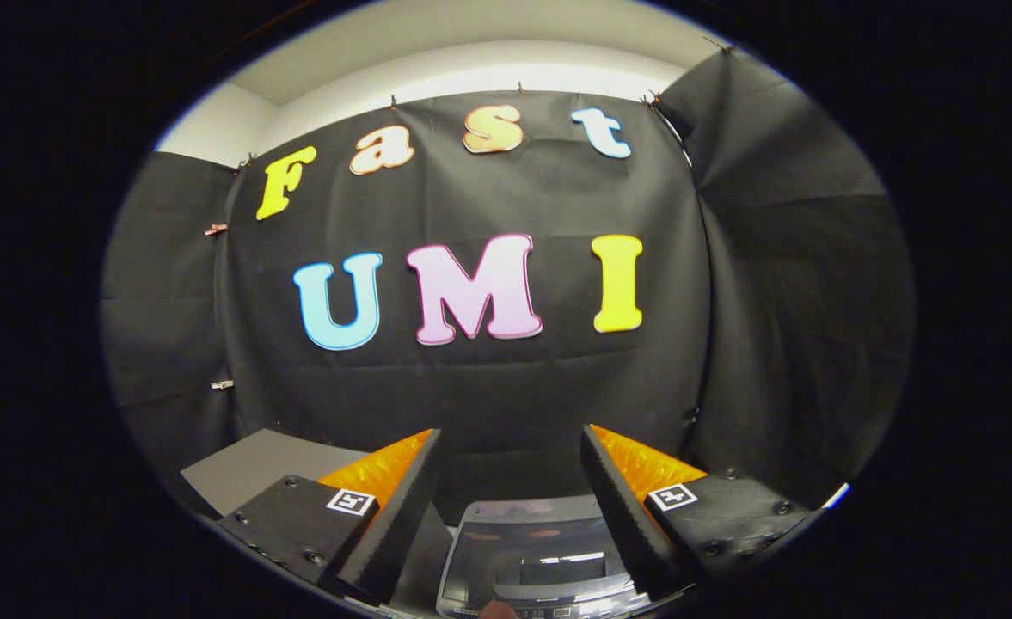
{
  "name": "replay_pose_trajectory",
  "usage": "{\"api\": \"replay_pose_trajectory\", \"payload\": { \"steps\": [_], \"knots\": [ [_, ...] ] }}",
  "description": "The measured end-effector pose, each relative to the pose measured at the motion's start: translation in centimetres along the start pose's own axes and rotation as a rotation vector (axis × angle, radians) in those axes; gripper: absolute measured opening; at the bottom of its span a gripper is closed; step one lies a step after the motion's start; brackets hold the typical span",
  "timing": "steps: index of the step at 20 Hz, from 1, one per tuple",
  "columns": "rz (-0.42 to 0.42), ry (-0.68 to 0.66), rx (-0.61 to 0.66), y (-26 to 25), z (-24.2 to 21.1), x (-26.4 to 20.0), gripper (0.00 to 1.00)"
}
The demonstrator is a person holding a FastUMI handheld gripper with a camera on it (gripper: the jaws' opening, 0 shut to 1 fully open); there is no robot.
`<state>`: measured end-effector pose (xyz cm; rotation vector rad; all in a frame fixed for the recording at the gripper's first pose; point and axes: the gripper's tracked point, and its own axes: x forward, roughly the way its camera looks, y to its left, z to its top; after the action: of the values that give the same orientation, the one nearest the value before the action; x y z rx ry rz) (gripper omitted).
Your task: Put the clothes into the washing machine and then close the washing machine lid.
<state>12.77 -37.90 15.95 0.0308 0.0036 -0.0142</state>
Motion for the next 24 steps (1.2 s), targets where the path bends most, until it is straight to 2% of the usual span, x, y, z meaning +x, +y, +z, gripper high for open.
{"api": "replay_pose_trajectory", "payload": {
  "steps": [3, 8, 11, 24],
  "knots": [
    [0.022, -0.066, -0.071, 0.7, 2.5, -1.4, 0.99],
    [0.004, -0.102, -0.014, -0.2, 3.6, -2.8, 0.98],
    [-0.039, -0.088, -0.033, -1.4, 3.0, -3.0, 0.98],
    [-0.059, -0.071, -0.072, -1.6, 2.3, -0.9, 0.99]
  ]
}}
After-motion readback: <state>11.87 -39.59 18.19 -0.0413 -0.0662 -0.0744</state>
